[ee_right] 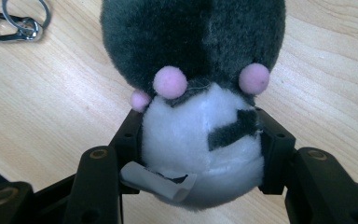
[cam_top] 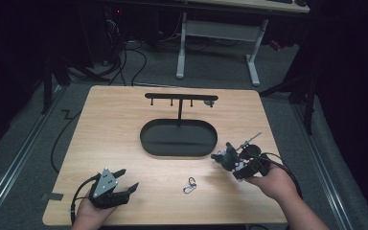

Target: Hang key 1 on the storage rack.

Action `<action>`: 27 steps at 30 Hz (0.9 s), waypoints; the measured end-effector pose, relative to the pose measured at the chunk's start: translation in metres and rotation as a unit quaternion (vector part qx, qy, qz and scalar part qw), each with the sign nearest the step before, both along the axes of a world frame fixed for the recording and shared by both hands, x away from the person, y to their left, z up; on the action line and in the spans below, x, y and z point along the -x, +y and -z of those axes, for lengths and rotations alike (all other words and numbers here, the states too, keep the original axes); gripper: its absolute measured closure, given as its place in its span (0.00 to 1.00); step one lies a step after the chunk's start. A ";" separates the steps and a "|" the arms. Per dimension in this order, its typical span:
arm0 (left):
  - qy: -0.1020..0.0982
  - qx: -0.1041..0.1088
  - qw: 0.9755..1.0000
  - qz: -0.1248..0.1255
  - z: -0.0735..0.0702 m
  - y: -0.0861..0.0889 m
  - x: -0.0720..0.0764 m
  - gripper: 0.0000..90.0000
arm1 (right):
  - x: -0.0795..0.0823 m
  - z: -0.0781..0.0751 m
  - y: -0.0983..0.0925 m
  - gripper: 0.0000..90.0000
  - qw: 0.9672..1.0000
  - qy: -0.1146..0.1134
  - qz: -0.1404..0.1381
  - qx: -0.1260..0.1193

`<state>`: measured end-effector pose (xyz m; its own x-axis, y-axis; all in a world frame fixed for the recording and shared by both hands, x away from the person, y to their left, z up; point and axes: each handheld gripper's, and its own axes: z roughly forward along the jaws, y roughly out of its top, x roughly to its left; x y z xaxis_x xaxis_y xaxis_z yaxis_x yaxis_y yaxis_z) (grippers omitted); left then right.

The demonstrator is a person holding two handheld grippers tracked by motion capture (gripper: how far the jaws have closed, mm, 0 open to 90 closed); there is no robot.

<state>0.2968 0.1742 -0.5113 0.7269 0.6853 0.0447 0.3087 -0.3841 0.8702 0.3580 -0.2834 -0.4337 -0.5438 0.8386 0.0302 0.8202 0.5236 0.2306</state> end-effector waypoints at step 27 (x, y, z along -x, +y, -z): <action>-0.002 0.004 1.000 -0.002 0.000 0.002 0.000 0.37 | -0.011 -0.013 0.011 0.53 1.000 0.022 0.010 -0.019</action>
